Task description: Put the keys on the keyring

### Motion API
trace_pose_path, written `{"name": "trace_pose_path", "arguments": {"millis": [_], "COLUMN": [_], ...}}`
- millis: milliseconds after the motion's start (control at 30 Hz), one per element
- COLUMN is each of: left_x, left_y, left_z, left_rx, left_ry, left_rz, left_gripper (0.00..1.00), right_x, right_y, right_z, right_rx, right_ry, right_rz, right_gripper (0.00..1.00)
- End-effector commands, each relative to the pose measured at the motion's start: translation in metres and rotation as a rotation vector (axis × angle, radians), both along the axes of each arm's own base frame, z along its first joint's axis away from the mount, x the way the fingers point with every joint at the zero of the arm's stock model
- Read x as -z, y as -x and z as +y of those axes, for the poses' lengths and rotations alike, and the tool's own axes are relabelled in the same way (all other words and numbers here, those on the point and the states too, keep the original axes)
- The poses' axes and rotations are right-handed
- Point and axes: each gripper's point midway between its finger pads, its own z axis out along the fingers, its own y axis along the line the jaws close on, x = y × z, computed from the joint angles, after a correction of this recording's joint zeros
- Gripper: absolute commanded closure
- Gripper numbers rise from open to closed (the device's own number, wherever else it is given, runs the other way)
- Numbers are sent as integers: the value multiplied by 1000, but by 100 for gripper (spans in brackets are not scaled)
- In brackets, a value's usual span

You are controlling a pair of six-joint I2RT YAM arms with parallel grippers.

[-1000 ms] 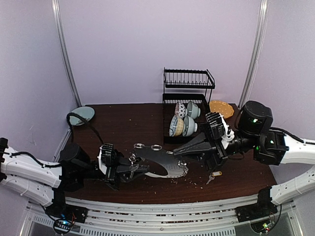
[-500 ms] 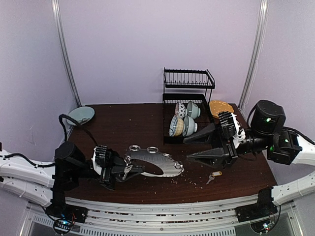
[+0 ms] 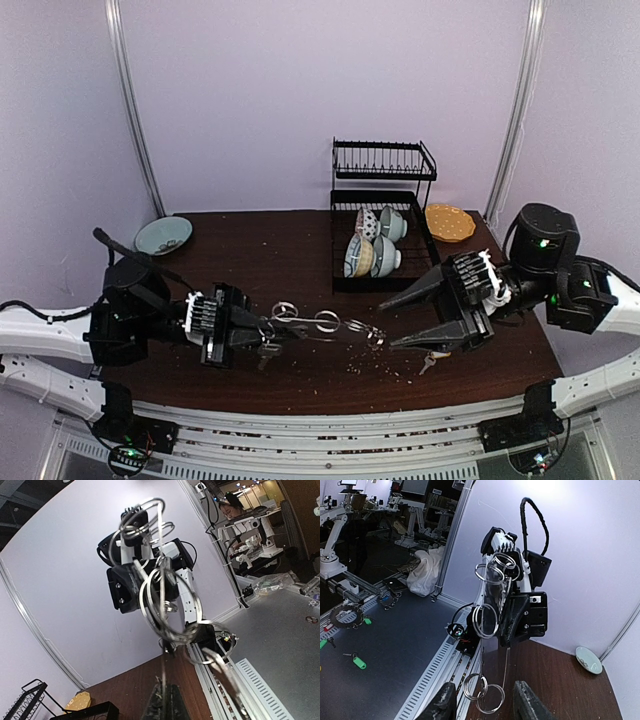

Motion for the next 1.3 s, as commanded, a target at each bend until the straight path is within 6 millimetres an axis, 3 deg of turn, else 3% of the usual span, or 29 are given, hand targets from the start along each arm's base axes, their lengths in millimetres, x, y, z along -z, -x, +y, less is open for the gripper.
{"name": "trace_pose_path", "arguments": {"millis": [0,267,467,833,1033,1267], "left_x": [-10,-14,-14,-16,-18,-17], "left_y": [3,4,2,-9,-13,-16], "left_z": [-1,-5,-5,0,2,2], "left_rx": [5,16,5,-82,-111,-125], "left_ry": [23,29,32,61,72,64], "left_rz": [-91,-109,-99,-81,-77,-69], "left_gripper": [100,100,100,100,100,100], "right_x": [-21,-28,-20,-15,-8,-14], "right_y": [13,15,19,7,0,-4], "right_z": [-10,-2,6,14,22,20], "right_rx": [-56,-93,-145,-66,-41,-5], "right_ry": [-77,-145,-72,-56,-22,-49], "right_rz": [-80,-94,-72,-20,-6,-11], "right_gripper": [59,72,67,73,81,93]}}
